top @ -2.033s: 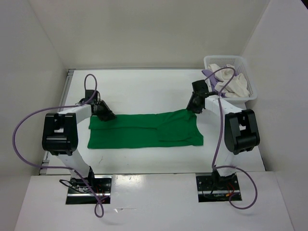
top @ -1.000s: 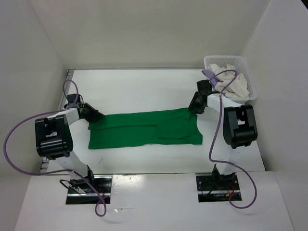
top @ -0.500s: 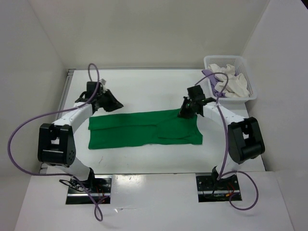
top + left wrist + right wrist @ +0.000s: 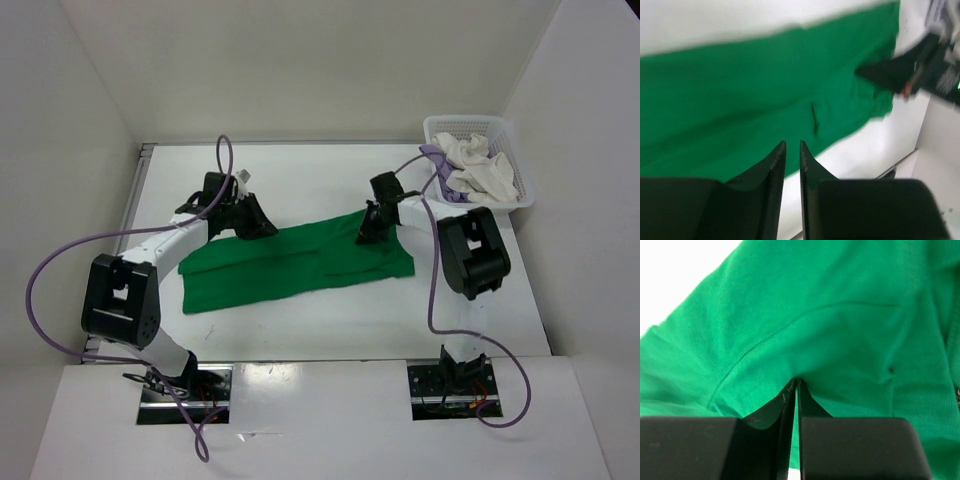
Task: Fold and stack the t-shirts
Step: Rotate the tshirt 90 degrees
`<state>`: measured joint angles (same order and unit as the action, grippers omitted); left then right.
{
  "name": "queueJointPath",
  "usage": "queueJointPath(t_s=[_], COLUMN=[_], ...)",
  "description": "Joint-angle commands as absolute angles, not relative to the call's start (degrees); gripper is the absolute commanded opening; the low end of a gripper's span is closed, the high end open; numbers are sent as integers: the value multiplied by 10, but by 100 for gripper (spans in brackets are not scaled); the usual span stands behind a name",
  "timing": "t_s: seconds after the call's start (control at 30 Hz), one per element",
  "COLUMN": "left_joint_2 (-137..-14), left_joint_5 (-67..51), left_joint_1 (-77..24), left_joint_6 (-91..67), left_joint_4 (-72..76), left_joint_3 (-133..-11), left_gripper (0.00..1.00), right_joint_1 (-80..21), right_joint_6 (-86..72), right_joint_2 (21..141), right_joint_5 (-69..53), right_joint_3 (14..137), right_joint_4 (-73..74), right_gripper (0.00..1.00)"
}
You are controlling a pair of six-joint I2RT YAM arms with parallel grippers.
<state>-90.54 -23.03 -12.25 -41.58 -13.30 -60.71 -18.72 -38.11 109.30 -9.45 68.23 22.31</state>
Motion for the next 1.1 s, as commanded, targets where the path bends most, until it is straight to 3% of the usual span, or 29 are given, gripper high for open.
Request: queueJointPath(t_s=[0.0,0.1,0.17,0.27,0.37,0.47,0.5,0.6,0.7,0.73,0.77,0.9,1.0,1.07], left_joint_2=[-863,-832,-796,-781,-774,-774,-783,-814,-853,-864,-874,-936,-983,-1002], left_joint_5=[-251,-251,-251,-257,-257,-242,-242,-222,-200,-193,-186,-151,-118,-128], left_joint_1=[-139,-144,-144,-144,-144,-144,-144,-144,-144,-144,-144,-144,-144,-139], left_joint_6=[-387,-387,-402,-409,-403,-403,-403,-384,-361,-353,-340,-310,-291,-291], left_joint_4=[-162,-184,-192,-205,-229,-236,-236,-236,-249,-249,-249,-249,-249,-249], left_joint_3=[-606,-603,-582,-553,-553,-580,-580,-645,-685,-696,-707,-753,-796,-802], left_gripper=[25,26,27,30,30,30,30,30,31,31,33,37,39,39], right_joint_1=[-184,-184,-184,-184,-190,-195,-195,-207,-221,-227,-227,-232,-226,-226], right_joint_6=[-372,-359,-352,-342,-317,-295,-294,-267,-250,-250,-259,-301,-301,-301], right_joint_2=[1190,1298,1397,1493,1588,1588,1587,1430,1295,1239,1135,990,962,962], right_joint_5=[-98,-98,-110,-126,-132,-137,-137,-128,-126,-137,-157,-165,-162,-141], right_joint_3=[776,925,1136,1326,1608,1755,1741,1638,1408,1316,1148,886,780,745], right_joint_4=[212,250,294,357,482,576,577,557,491,390,342,245,220,199], right_gripper=[9,9,9,9,9,11,12,18,23,27,30,34,16,10])
